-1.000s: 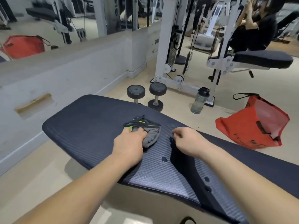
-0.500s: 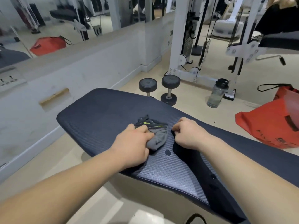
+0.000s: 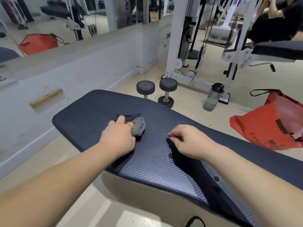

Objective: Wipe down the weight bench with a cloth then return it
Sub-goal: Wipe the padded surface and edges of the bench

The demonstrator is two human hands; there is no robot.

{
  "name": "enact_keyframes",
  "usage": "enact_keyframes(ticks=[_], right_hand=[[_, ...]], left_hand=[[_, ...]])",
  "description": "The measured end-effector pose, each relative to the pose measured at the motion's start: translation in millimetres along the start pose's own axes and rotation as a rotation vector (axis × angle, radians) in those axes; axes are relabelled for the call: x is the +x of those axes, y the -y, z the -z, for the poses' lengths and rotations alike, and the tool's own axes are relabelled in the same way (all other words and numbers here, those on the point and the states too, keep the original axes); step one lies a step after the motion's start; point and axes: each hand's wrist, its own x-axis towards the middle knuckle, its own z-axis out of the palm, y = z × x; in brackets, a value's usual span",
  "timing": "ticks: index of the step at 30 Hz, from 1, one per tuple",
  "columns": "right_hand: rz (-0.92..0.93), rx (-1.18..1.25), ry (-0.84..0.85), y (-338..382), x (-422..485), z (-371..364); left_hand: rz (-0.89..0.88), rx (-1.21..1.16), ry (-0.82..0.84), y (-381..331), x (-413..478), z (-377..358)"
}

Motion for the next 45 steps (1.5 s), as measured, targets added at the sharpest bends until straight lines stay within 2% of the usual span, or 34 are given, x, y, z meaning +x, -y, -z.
enact_keyframes(ticks=[2, 5, 7, 11, 13, 18, 22, 26, 32, 34, 37, 38, 40, 42, 45], right_hand=[[0.015, -0.006, -0.013, 0.4, -6.6, 1.3], [-0.005, -0.004, -0.048, -0.1, -19.5, 6.0], [-0.023, -0.005, -0.077, 2.0, -31.8, 10.2], [-0.088, -0.013, -0.1, 2.0, -64.9, 15.5], [-0.153, -0.012, -0.1, -1.7, -78.4, 22.9], [-0.323, 0.093, -0.202, -25.7, -88.8, 35.7], [-0.368, 0.071, -0.126, -56.6, -65.8, 35.7], [-0.311, 0.045, -0.058, -77.3, -50.9, 26.8], [-0.247, 0.047, 0.003, -95.7, -46.0, 19.2], [-0.245, 0.065, -0.003, -98.6, -43.3, 20.0], [-0.25, 0.072, -0.011, -98.9, -41.3, 19.9], [-0.251, 0.068, -0.011, -98.6, -41.0, 20.0], [-0.257, 0.067, -0.003, -97.6, -40.4, 21.0], [-0.27, 0.073, -0.005, -96.4, -40.1, 22.4], [-0.278, 0.071, -0.021, -93.1, -39.1, 22.5]], left_hand=[[0.0, -0.007, 0.017, -14.6, -5.0, -5.4], [-0.191, -0.071, 0.119, -33.2, -26.8, -8.3], [-0.252, -0.108, 0.149, -31.9, -30.9, -6.0], [-0.123, -0.11, 0.046, -28.3, -18.3, -3.9], [-0.068, -0.067, 0.047, -34.3, -16.3, 0.2], [-0.206, -0.089, 0.189, -43.2, -38.8, 2.2], [-0.13, -0.12, 0.08, -39.3, -36.8, -6.4], [-0.044, -0.056, 0.028, -59.5, -20.8, -4.6], [-0.259, -0.032, 0.104, -94.0, -56.2, -7.6], [-0.209, -0.01, 0.058, -86.5, -40.9, -7.0], [0.002, -0.016, -0.031, -84.5, -22.6, -7.3], [0.014, 0.003, -0.058, -91.6, -25.0, -8.6], [-0.067, 0.023, -0.03, -108.7, -41.9, -12.1], [-0.261, -0.012, 0.057, -115.8, -70.1, -11.8], [-0.425, -0.034, 0.139, -96.2, -78.1, -4.3]])
